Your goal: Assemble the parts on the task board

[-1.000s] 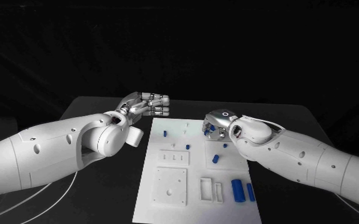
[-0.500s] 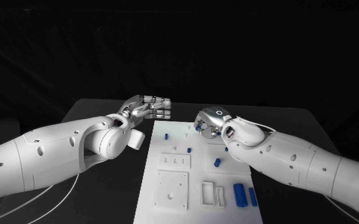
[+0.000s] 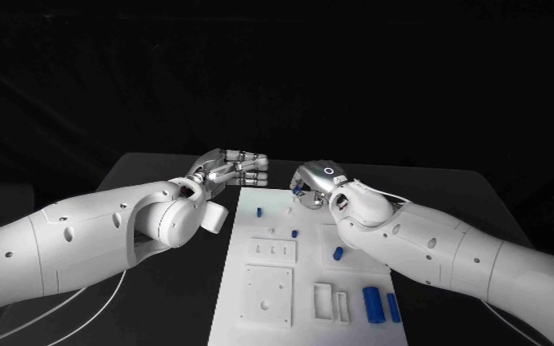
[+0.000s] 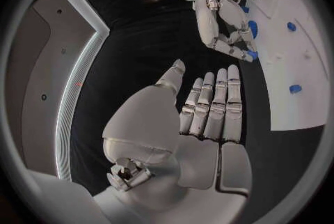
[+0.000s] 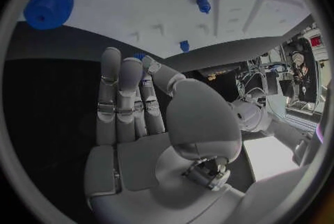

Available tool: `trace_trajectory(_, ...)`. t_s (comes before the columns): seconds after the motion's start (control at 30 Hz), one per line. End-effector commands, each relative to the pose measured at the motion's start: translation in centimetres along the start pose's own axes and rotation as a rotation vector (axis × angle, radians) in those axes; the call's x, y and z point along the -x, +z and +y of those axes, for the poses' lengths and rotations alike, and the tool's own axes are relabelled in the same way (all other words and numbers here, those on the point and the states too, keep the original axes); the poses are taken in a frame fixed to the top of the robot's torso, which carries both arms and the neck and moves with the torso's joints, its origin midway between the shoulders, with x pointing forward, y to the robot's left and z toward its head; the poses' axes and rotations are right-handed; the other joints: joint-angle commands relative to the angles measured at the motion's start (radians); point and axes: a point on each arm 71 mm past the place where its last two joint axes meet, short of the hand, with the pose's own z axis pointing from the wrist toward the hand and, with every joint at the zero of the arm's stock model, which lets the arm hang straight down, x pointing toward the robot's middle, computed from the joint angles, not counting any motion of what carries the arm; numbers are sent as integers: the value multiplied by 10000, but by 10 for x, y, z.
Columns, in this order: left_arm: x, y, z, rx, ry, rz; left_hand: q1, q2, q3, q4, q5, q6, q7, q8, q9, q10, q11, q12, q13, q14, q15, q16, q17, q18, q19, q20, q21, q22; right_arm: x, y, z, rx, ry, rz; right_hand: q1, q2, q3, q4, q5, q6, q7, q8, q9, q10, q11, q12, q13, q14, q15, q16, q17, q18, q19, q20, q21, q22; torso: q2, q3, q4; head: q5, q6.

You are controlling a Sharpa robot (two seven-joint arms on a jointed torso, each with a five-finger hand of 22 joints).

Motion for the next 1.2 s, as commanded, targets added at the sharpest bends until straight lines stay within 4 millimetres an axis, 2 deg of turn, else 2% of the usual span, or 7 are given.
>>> trace_trajectory(0.03, -3, 1, -2, -108, -27, 208, -77, 39, -50, -37, 44, -61, -13, -38, -7, -56, 12, -3, 15, -68, 9, -46, 3, -102, -47, 29, -36, -14, 2, 3, 2, -179, -284, -377, 48, -4, 83, 25, 3, 78, -14, 45, -7, 437, -340, 25, 10, -26, -60, -11, 15, 35, 78, -9, -82, 88, 12, -27, 44, 18, 19)
trace_trajectory(0.2, -3, 1, -2, -107, -28, 213, -77, 39, -50, -37, 44, -61, -13, -38, -7, -56, 12, -3, 15, -68, 9, -46, 3, -102, -47, 29, -36, -14, 0, 5, 4, -215, -394, -212, 44, -28, 118, 22, 5, 85, -18, 45, -8, 439, -341, 25, 10, -20, -62, -4, 25, 25, 123, -15, -222, 256, 31, -57, 98, -16, -35)
trace_trajectory(0.33, -3, 1, -3, -124, -18, 209, -77, 39, -50, -37, 44, -61, -13, -38, -7, -56, 12, -3, 15, -68, 9, -46, 3, -102, -47, 29, -36, -14, -2, 6, 6, -236, -435, -56, 40, -25, 130, 17, 7, 75, -15, 44, -10, 432, -338, 24, 10, -22, -58, -12, 20, 27, 137, -11, -265, 303, 62, -77, 98, -32, -38)
trace_trajectory(0.43, -3, 0, -4, -140, -12, 209, -77, 39, -50, -37, 44, -61, -13, -38, -7, -56, 12, -3, 15, -68, 9, -46, 3, -102, -47, 29, -36, -14, -4, 6, 7, -237, -446, 18, 34, -28, 143, 10, 9, 75, -15, 45, -8, 431, -337, 24, 10, -21, -58, -12, 17, 27, 147, -10, -296, 343, 72, -66, 104, -28, -65)
trace_trajectory(0.5, -2, 0, -5, -152, -7, 208, -77, 39, -50, -37, 44, -61, -13, -38, -7, -56, 12, -3, 15, -68, 9, -46, 3, -102, -47, 29, -36, -14, -5, 6, 8, -227, -448, 65, 30, -30, 151, 7, 10, 74, -15, 45, -7, 430, -336, 24, 11, -21, -58, -12, 16, 27, 152, -9, -315, 366, 82, -75, 111, -19, -67)
trace_trajectory(0.97, -1, 0, -8, -205, 18, 186, -77, 39, -50, -37, 44, -61, -13, -38, -7, -56, 12, -3, 15, -68, 9, -46, 3, -102, -47, 29, -36, -14, -10, 3, 8, -273, -587, 606, 5, -34, 190, -25, 20, 91, -20, 45, -3, 446, -339, 25, 12, -22, -66, 2, 15, 11, 207, -13, -434, 513, 85, -66, 68, 7, -106)
trace_trajectory(1.2, -2, 1, -8, -225, 18, 204, -77, 39, -50, -37, 44, -61, -13, -38, -7, -56, 12, -3, 15, -68, 9, -46, 3, -102, -47, 29, -36, -14, -13, 4, 9, -313, -619, 730, -11, -34, 209, -41, 21, 88, -18, 43, -5, 448, -337, 23, 11, -26, -65, 6, 9, 6, 210, -16, -486, 578, 90, -66, 100, -15, -101)
